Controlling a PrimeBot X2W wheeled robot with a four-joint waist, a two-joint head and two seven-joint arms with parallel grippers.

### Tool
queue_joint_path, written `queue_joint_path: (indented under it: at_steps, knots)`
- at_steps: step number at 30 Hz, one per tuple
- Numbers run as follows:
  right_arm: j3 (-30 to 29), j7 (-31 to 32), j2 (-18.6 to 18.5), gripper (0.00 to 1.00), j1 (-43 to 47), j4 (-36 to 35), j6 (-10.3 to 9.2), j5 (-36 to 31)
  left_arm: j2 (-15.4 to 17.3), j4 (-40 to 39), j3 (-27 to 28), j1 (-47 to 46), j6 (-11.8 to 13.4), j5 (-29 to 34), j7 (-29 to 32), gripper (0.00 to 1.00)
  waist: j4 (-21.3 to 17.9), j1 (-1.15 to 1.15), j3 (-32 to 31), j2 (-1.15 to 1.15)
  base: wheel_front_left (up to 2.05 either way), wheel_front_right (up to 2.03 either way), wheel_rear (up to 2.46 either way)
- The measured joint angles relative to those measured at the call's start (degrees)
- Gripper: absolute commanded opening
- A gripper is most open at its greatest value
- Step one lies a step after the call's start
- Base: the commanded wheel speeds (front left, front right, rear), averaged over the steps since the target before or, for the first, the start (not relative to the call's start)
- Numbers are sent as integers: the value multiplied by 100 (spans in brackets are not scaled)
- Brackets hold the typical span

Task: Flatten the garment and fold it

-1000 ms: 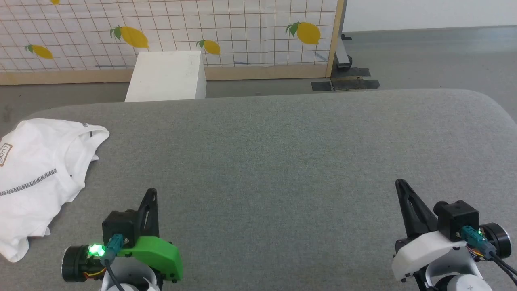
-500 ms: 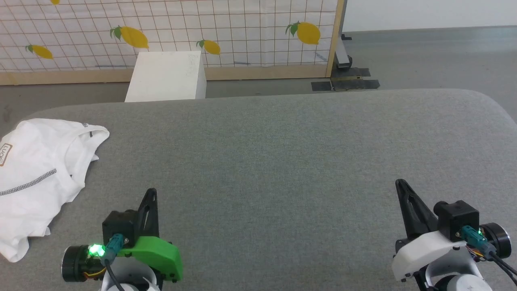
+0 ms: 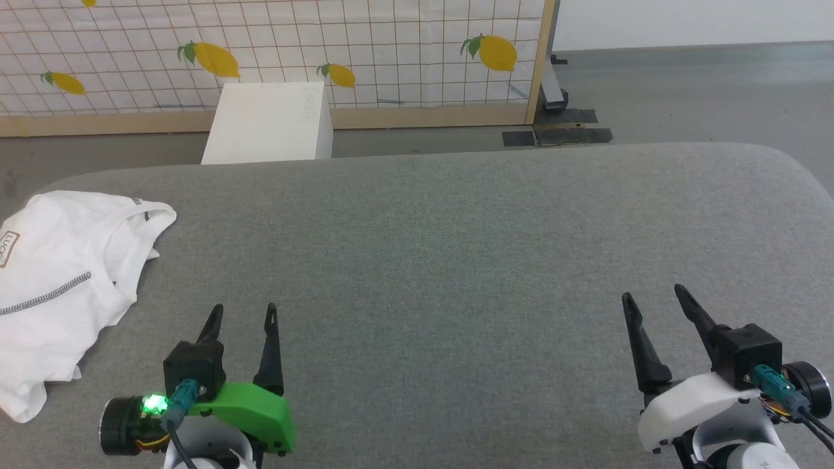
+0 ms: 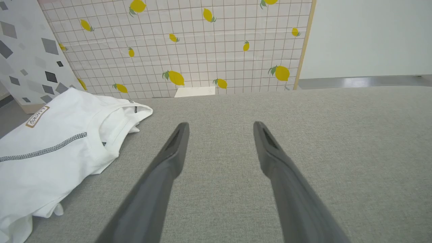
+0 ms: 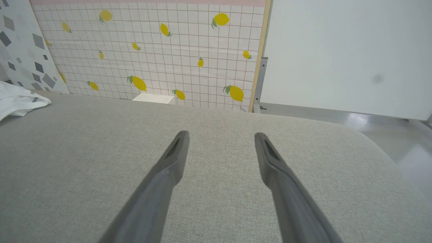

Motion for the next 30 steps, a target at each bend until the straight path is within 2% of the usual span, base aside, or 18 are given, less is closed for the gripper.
queue_joint_path:
  at_steps: [17, 30]
  knots:
    - [-298, -190, 0, 100, 11, 143, 0, 85, 0, -18, 33, 41, 34, -133, -211, 100, 88, 0, 4, 0, 0, 0, 0]
    - [-439, -345, 0, 100, 20, 213, 0, 107, 0, -25, 103, 143, 110, -204, -345, 100, 401, 0, -31, 0, 0, 0, 0]
